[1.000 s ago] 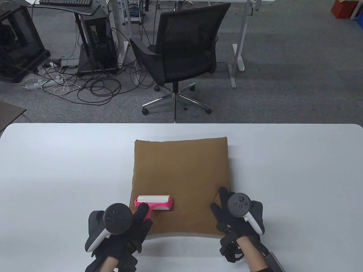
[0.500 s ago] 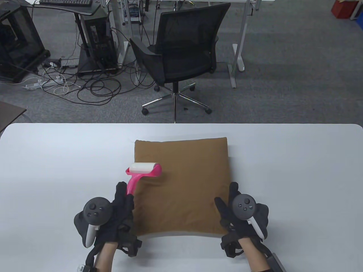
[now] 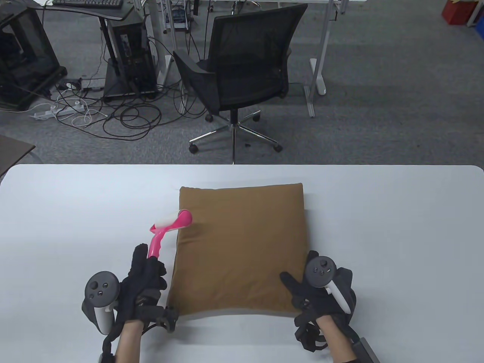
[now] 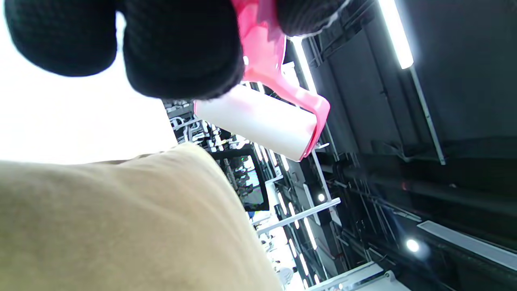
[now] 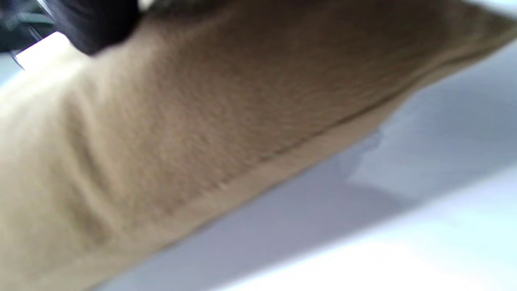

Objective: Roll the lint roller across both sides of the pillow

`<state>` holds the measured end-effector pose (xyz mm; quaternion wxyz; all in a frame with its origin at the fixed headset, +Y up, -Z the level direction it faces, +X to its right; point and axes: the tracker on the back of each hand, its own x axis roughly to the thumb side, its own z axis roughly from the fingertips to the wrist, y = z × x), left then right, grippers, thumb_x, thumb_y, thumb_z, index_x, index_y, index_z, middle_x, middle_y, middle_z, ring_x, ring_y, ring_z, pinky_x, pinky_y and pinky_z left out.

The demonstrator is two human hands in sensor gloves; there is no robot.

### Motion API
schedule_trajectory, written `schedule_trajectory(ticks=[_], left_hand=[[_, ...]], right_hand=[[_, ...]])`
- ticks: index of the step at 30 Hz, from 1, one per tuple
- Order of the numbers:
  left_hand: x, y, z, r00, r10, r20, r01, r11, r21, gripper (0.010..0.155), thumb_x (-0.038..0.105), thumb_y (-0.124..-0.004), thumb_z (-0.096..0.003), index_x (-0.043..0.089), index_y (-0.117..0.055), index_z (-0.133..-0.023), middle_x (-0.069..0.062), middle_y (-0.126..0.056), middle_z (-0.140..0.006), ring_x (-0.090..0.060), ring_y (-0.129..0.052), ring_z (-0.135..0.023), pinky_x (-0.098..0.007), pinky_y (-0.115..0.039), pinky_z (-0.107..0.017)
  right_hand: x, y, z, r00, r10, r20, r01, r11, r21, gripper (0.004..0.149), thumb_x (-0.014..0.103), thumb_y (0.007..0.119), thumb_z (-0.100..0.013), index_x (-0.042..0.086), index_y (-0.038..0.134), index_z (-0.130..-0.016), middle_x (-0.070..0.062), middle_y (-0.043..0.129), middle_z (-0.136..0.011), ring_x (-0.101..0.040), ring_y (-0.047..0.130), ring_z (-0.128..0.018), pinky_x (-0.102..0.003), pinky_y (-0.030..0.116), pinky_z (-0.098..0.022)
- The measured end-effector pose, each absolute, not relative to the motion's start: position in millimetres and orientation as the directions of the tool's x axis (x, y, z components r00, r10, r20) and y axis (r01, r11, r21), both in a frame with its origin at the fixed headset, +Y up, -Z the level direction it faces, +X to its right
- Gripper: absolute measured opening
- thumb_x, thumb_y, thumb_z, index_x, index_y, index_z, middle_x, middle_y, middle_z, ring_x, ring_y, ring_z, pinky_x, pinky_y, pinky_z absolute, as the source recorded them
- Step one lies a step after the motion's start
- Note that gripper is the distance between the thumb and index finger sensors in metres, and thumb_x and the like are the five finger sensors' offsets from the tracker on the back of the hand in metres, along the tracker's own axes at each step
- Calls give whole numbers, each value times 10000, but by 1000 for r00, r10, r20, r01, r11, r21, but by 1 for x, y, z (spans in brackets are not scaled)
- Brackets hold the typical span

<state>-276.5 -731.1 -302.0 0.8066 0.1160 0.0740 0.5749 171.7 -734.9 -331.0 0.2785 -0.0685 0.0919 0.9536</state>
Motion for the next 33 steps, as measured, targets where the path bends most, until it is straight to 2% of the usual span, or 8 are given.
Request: schedule_trajectory(ticks=[5, 10, 14, 19, 24, 27, 29, 33], left_hand=[[-279, -728, -296, 285, 958, 34, -925, 265, 273, 696, 398, -624, -527, 29, -356, -1053, -99, -943, -701, -169, -991, -257, -517, -840, -358], [-280, -723, -293, 263, 964, 49, -930, 240, 278, 692, 396, -628, -529, 26, -366, -1052, -104, -947, -694, -166, -992, -251, -513, -843, -355], [-278, -717, -291, 272, 958, 92, -930, 237, 282, 688, 401, -622, -530, 35, -370, -1055, -94, -950, -701, -157, -996, -250, -506, -850, -355], [-277, -724, -291, 231, 971, 63, -941, 207, 269, 688, 398, -624, -531, 30, -369, -1054, -100, -953, -697, -156, -995, -241, -504, -852, -348], [-275, -731, -291, 215, 976, 43, -946, 197, 257, 688, 398, -619, -534, 34, -359, -1056, -101, -943, -703, -158, -989, -252, -507, -844, -358], [-274, -733, -291, 212, 977, 34, -946, 196, 258, 689, 399, -620, -533, 33, -360, -1056, -101, -943, -702, -159, -989, -252, -507, -844, -358], [-274, -733, -290, 213, 977, 33, -944, 197, 263, 689, 399, -622, -532, 33, -363, -1056, -102, -944, -700, -159, -989, -251, -508, -844, -356], [-278, -734, -290, 220, 975, 26, -938, 205, 278, 686, 396, -623, -531, 31, -370, -1055, -103, -946, -699, -161, -990, -248, -509, -844, -354]], right_hand=[[194, -709, -339, -772, 611, -174, -597, -792, -130, 693, 400, 704, -574, 232, 311, -1119, -261, 868, -815, -354, 881, -584, -656, 679, -503], [246, -638, -324, -673, 733, -99, -631, -639, -439, 637, 271, 779, -556, 263, 440, -1095, -255, 928, -774, -355, 899, -573, -668, 678, -513], [275, -590, -292, -474, 873, 114, -770, -348, -535, 613, 199, 816, -536, 266, 522, -1071, -276, 930, -770, -361, 908, -574, -671, 685, -514], [271, -539, -254, -447, 827, 340, -793, -191, -578, 581, 172, 825, -535, 278, 583, -1053, -286, 926, -756, -359, 904, -561, -669, 687, -523], [214, -526, -256, -617, 682, 392, -761, -392, -516, 565, 153, 794, -550, 271, 582, -1061, -306, 917, -765, -372, 902, -565, -675, 684, -522], [171, -540, -280, -667, 624, 407, -743, -517, -424, 557, 146, 774, -557, 259, 578, -1065, -302, 918, -769, -368, 907, -566, -669, 688, -523], [136, -549, -294, -615, 635, 467, -787, -529, -318, 551, 144, 772, -559, 251, 583, -1066, -302, 912, -768, -368, 900, -566, -666, 677, -526], [66, -562, -306, -697, 500, 514, -672, -705, -225, 560, 156, 775, -558, 255, 573, -1070, -275, 925, -764, -348, 913, -563, -652, 692, -531]])
